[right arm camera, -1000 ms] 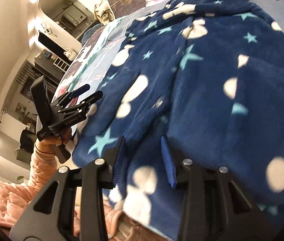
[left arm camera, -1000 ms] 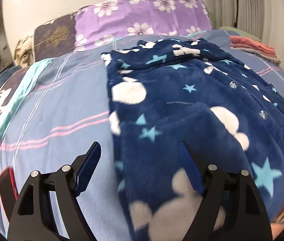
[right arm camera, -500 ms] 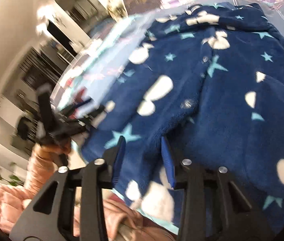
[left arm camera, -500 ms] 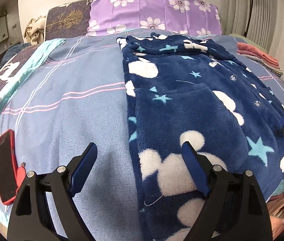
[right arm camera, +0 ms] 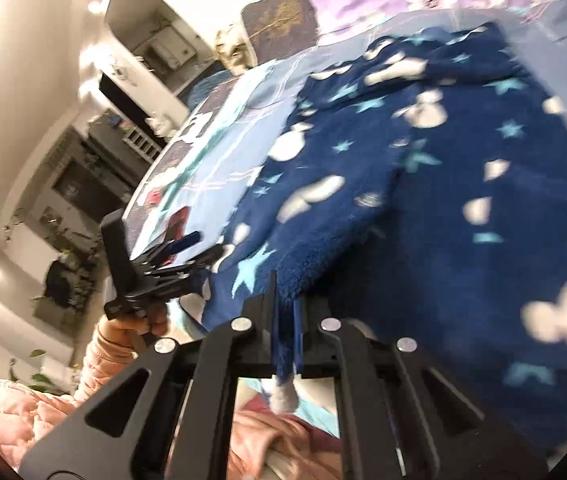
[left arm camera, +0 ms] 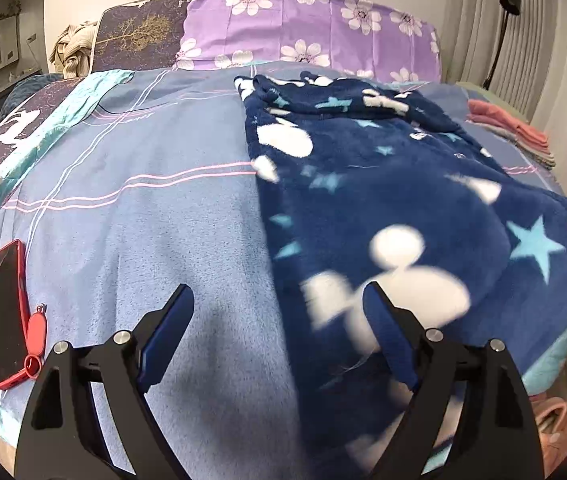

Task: Fold small clothes
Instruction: 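Grasp the folded top's edge with the left tool while the right tool grasps the cuff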

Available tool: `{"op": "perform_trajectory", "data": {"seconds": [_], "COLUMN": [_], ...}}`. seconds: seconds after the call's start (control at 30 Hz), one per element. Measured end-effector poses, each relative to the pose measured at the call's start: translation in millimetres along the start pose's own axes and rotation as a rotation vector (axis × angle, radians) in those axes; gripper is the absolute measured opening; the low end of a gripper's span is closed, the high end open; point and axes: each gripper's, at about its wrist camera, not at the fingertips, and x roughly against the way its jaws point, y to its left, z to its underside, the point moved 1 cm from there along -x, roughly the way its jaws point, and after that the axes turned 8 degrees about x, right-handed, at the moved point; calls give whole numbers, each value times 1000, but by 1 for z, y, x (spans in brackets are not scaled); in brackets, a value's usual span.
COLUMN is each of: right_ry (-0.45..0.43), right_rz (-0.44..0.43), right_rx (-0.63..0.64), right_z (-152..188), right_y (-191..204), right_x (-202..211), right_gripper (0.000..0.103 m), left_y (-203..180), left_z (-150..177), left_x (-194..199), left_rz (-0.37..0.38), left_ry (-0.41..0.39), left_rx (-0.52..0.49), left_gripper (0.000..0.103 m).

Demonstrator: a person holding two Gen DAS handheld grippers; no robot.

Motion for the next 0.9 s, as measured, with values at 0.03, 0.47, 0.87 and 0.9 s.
{"op": "perform_trajectory", "data": {"seconds": [0.03,0.47,0.87,0.9], "right_ry": [27,-171,-132,-110], "right_rz": [8,254,134,78], "right_rx": [-15,-177,-468,-468], "right_z": [4,36,89,87], "right_y": [-8,-74,-138,-136], "right_x": [-3,81,81,74], "right_gripper": [5,41,52,52], "left_y": [0,-3,1,2], "left_z": [2,22,24,26], "left_x": [1,3,13,10], "left_rz": [9,238,184,177], "left_ry": [3,77,106,113], "left_rx": [-4,73,103,121], "left_gripper": [87,13,53,66]}}
